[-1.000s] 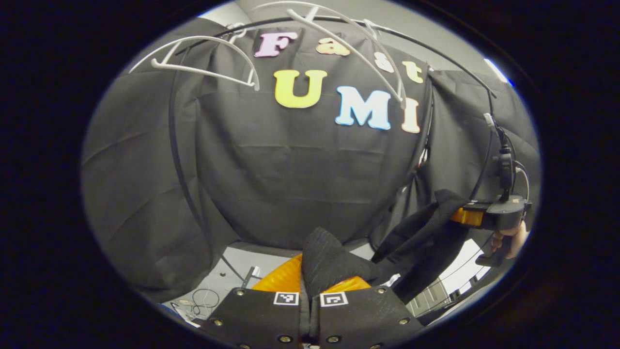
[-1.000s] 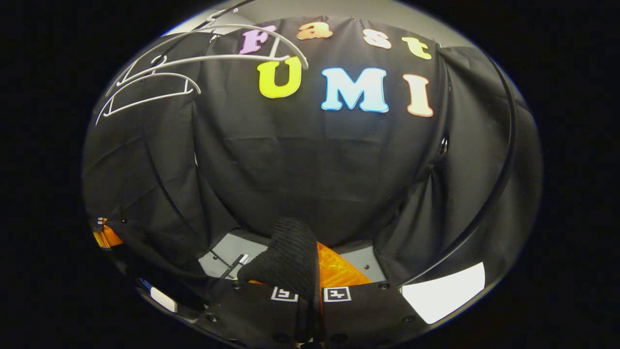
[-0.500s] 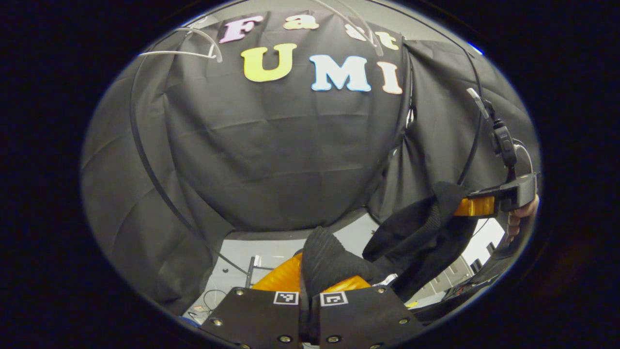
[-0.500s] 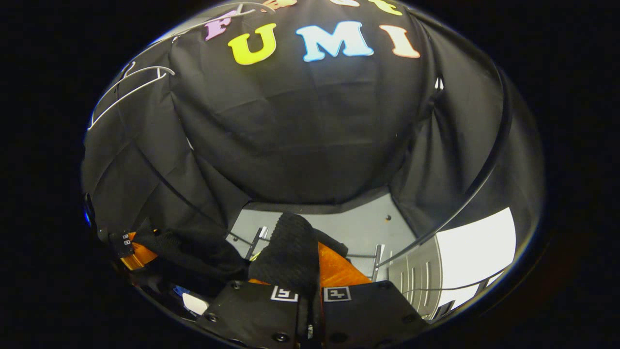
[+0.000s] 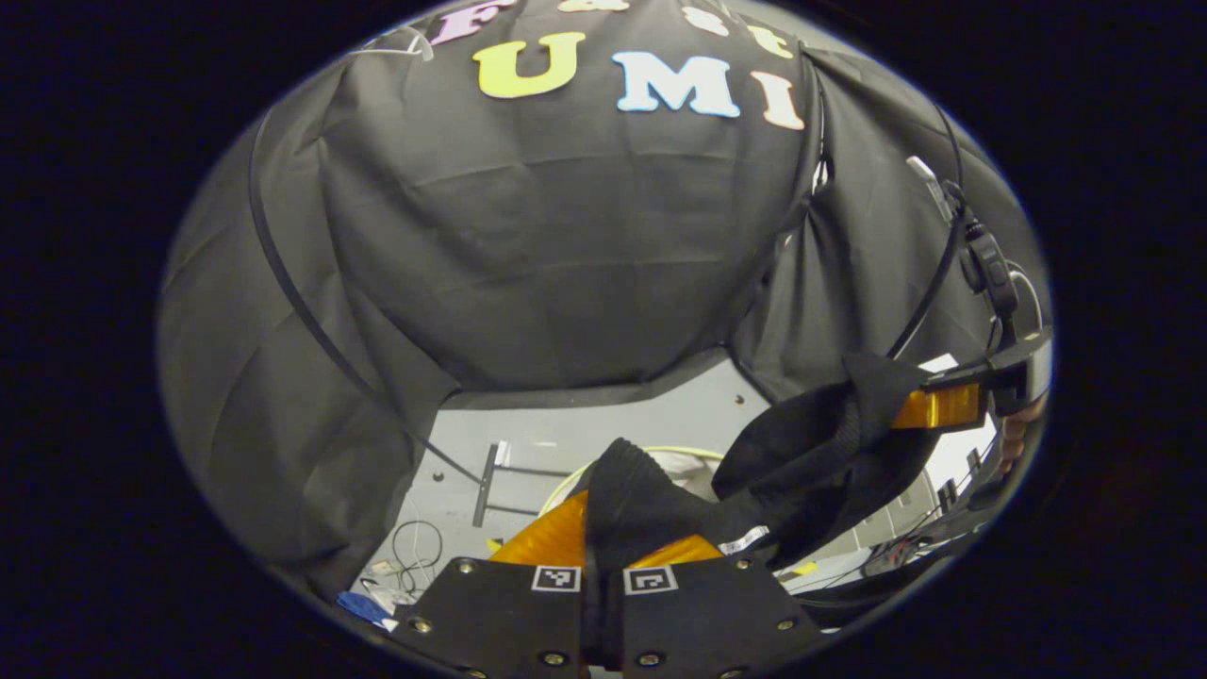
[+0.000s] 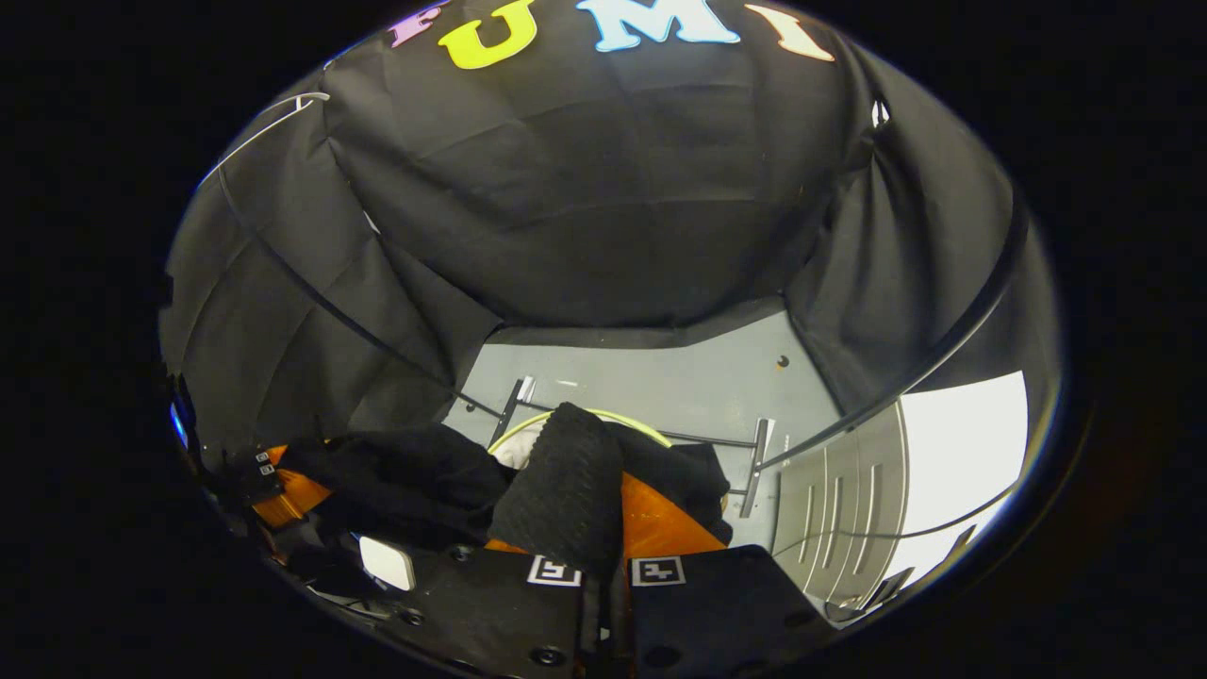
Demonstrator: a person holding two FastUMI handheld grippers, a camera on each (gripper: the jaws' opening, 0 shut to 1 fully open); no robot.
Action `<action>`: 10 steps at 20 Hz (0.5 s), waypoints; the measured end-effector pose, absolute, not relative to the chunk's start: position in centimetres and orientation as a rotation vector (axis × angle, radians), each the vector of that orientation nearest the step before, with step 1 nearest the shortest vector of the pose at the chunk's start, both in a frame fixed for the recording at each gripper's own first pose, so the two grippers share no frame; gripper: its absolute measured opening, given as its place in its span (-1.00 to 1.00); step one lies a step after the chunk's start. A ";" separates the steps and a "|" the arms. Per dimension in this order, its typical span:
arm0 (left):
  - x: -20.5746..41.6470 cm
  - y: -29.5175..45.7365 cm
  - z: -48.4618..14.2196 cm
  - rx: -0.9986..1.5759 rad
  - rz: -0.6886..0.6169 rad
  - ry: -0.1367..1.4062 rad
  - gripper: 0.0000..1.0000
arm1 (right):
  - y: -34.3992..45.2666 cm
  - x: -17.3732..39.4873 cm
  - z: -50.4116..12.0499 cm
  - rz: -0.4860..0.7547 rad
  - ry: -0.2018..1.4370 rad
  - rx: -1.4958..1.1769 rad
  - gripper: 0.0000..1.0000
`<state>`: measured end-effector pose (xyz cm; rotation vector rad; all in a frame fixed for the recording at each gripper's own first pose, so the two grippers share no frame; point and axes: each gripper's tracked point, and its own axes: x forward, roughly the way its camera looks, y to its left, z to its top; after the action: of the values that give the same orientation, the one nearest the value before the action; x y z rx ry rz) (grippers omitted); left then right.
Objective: Grasp the clothes on the hanger with both hands and then place them into the laundry hamper below.
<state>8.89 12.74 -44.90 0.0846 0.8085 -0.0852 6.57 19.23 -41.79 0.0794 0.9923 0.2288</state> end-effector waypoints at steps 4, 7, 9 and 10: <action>8.3 12.5 -45.9 0.067 -0.069 0.821 -0.96 | 19.6 6.6 -41.9 0.224 0.997 0.082 -0.81; 8.5 12.6 -45.0 0.045 -0.046 0.810 -0.97 | 19.6 6.6 -42.0 0.219 0.996 0.088 -0.81; 8.7 12.8 -44.8 0.036 -0.044 0.800 -0.96 | 19.5 6.1 -41.9 0.207 1.003 0.100 -0.81; 8.9 13.1 -44.6 0.037 -0.042 0.795 -0.93 | 19.5 5.9 -41.8 0.200 1.008 0.107 -0.77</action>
<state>8.91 13.06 -44.62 0.0369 0.7949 -0.0417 5.88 19.48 -41.78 0.1068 1.0078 0.1996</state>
